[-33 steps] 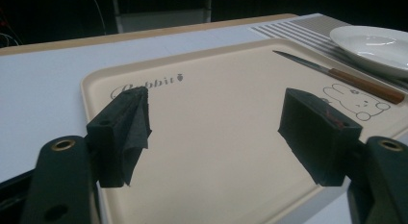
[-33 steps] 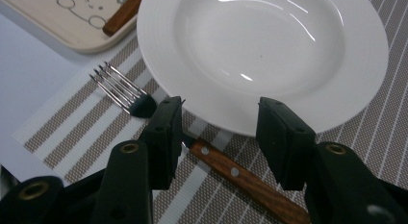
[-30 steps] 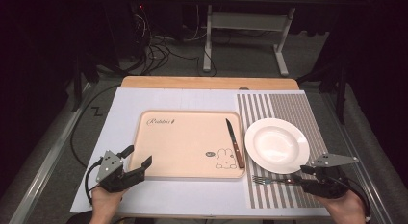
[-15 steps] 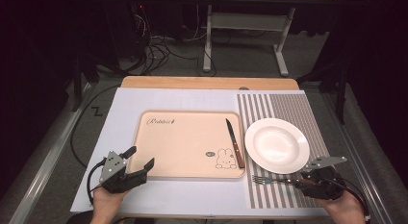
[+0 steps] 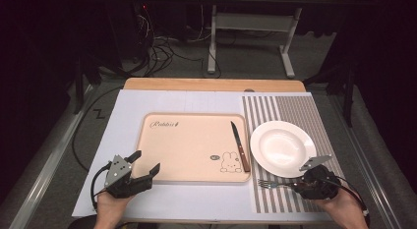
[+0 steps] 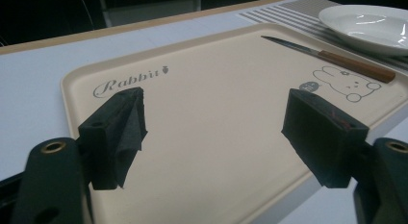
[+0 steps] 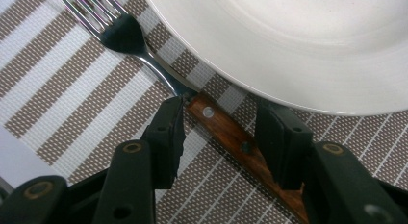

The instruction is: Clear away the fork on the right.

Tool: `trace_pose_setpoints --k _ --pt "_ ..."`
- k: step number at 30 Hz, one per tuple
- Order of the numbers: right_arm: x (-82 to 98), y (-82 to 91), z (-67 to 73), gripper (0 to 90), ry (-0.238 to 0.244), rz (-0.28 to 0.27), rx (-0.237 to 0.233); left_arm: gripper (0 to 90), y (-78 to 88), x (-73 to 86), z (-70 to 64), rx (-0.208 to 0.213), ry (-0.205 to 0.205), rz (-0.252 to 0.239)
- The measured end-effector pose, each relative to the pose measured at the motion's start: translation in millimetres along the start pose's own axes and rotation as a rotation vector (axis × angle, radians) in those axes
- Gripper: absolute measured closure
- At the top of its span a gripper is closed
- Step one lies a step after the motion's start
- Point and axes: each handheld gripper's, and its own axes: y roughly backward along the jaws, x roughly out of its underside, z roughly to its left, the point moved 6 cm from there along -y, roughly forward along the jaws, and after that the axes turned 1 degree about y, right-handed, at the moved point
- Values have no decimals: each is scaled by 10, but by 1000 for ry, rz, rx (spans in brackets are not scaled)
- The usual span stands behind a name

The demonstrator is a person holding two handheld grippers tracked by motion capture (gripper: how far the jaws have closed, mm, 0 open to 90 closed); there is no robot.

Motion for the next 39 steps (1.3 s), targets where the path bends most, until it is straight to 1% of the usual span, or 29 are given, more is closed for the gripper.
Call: trace_pose_setpoints --k 3,6,8,9,10,11,12,13,14,17,20,21,23,26,27,29,31,33,34,35,36,37,39 --pt "3 -14 -19 532 -5 0 -9 236 -15 2 8 -1 4 6" --pt "25 -59 -28 524 -18 5 -27 239 -18 -3 3 4 -2 6" --pt "25 -79 -29 524 -5 15 -29 239 -22 -13 17 0 5 3" --pt "19 -76 -28 526 0 19 -30 239 -20 -18 25 0 12 0" --pt "7 -76 -30 537 14 29 -36 240 -17 -23 32 -2 24 -6" --pt "7 -76 -30 537 14 29 -36 240 -16 -23 41 -4 29 -6" --pt "1 -82 -21 534 15 39 -39 241 -18 -21 47 -6 29 -3" --pt "-5 -86 -15 534 26 38 -39 242 -22 -18 51 -6 27 0" --pt "-5 -86 -15 534 26 38 -39 242 -29 -17 51 -5 28 2" --pt "-11 -84 9 562 57 46 -46 242 -47 -13 40 -3 22 8" --pt "-5 -68 52 586 87 55 -21 242 -48 -8 25 -1 13 10" --pt "-2 -67 60 590 95 54 -22 243 -48 -8 26 -2 14 10" --pt "5 -65 68 605 96 50 -31 243 -50 -11 32 -1 15 9" --pt "28 -61 75 628 93 30 -46 243 -44 -3 20 2 11 11" --pt "35 -61 79 635 88 24 -60 243 -42 -7 15 10 16 6" --pt "41 -59 84 640 90 22 -63 243 -41 -16 13 18 27 -2" --pt "41 -55 103 662 109 17 -51 244 -35 -13 15 19 31 -2" --pt "45 -52 143 689 126 15 -59 245 -37 -11 20 18 33 -2" --pt "45 -51 161 696 131 14 -52 245 -40 -10 23 17 35 0" --pt "44 -47 176 704 148 16 -41 245 -43 -9 24 17 35 2" --pt "37 -45 202 721 176 20 -23 245 -45 -9 22 16 35 1" --pt "37 -45 202 721 176 20 -23 245 -45 -9 19 16 33 2" --pt "31 -47 216 762 194 23 -24 245 -42 -9 15 16 32 0"
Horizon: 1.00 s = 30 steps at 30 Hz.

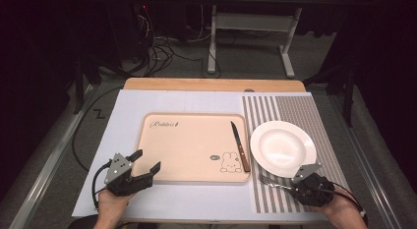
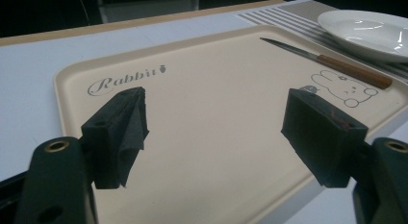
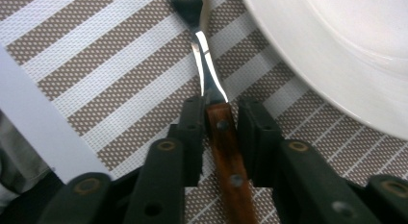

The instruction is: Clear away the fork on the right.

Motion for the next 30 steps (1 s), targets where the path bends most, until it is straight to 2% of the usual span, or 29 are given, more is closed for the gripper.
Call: trace_pose_setpoints --k 2,10,13,14,17,23,30 --pt "-3 0 12 774 -1 4 -2 248 1 -2 5 -2 1 -3" --pt "32 -2 3 792 -18 -40 -17 249 -2 0 2 4 1 -1" --pt "41 1 9 794 1 -53 -11 248 2 4 3 2 0 -1" --pt "42 2 13 795 26 -58 -7 247 -4 9 6 -2 5 0" --pt "39 3 14 795 42 -56 -2 245 -15 12 10 -1 4 6" --pt "24 1 3 797 12 -64 -2 247 -29 19 -1 8 -5 16" --pt "-47 4 10 797 3 -93 -20 247 -36 21 14 3 -2 15"
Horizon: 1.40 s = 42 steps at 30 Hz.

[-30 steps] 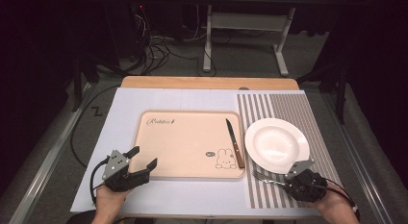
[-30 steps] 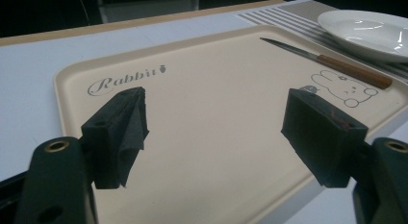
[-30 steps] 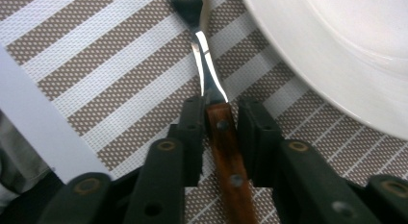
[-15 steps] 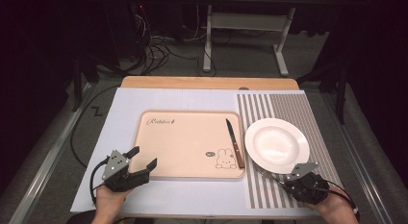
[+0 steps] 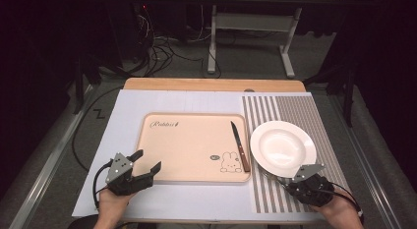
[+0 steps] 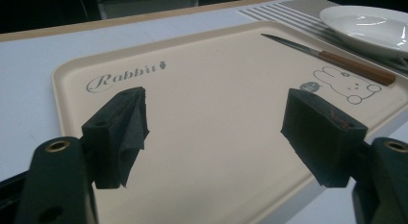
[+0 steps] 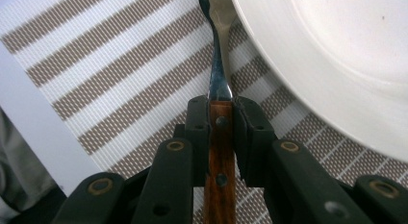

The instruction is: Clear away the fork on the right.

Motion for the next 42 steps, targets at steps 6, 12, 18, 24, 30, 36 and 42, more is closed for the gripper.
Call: trace_pose_setpoints --k 6,12,18,24,30,36,42 --pt "-80 6 49 797 -5 -30 -24 246 -5 -2 -9 3 0 -2" --pt "-141 -30 120 798 -6 -49 -53 246 4 -4 -7 1 1 -6" --pt "-217 1 129 797 -13 -73 -51 246 -5 1 -3 0 2 -2" --pt "-299 -2 162 798 -8 -79 -51 246 11 8 -28 4 -3 -6" --pt "-453 32 168 797 -11 -98 -50 251 8 11 -18 2 -3 -1" --pt "-638 17 195 797 -9 -116 -59 263 24 21 -10 -10 -6 -2" --pt "-805 52 189 797 -14 -129 -53 266 24 26 -34 4 -18 8"
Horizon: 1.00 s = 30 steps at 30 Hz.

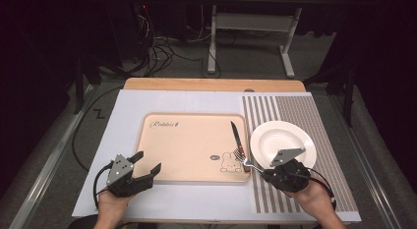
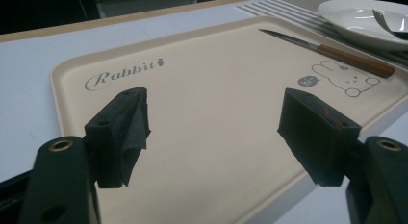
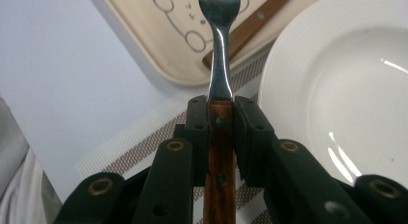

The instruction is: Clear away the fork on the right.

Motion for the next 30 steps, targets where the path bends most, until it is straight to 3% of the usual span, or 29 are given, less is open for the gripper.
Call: trace_pose_setpoints --k 11,20,30 --pt "-258 -107 -58 797 -45 -5 9 267 21 -6 12 -6 3 -1" --pt "-413 -167 -66 797 -59 -12 0 272 21 -4 10 -18 0 -4" --pt "-670 -350 -43 796 -72 -1 -16 283 31 -9 22 -20 6 -11"
